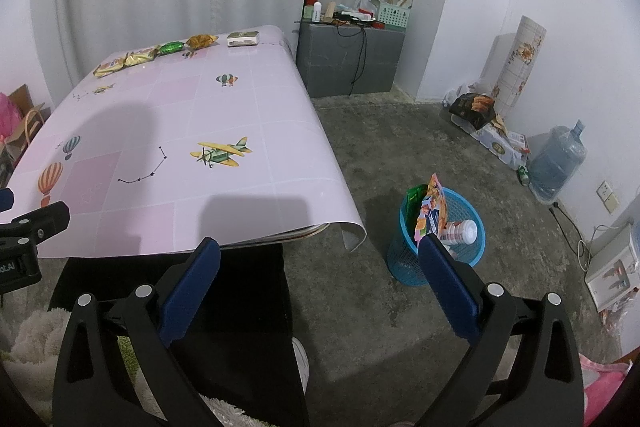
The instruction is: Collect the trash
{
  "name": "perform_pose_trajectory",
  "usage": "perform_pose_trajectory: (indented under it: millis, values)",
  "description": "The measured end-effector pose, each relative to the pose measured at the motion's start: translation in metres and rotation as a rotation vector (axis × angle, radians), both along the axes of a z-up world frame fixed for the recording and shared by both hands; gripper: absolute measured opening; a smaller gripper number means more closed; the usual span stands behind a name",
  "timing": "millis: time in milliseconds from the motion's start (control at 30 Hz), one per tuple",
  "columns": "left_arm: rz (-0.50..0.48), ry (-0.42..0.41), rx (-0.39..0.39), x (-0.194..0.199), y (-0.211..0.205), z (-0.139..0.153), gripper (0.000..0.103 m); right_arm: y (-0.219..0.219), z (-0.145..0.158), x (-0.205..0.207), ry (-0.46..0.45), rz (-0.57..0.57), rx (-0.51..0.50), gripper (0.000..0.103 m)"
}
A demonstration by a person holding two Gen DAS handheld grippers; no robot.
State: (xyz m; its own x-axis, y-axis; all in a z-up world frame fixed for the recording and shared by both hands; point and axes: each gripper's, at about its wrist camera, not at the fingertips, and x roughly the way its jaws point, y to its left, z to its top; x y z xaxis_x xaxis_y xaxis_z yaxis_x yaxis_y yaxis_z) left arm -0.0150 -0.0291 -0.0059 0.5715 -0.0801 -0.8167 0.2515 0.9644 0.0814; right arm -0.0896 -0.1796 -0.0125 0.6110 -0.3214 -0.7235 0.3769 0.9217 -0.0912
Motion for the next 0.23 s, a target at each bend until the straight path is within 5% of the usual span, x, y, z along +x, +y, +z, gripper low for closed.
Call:
perform_pose_trajectory:
  millis: [233]
  values:
    - [-0.007, 0.005, 0.002, -0.0008, 0.0007, -0.0030, 0.094, 0.0009, 0.0007, 0.0005, 0.001, 0.000, 0.001, 0.096]
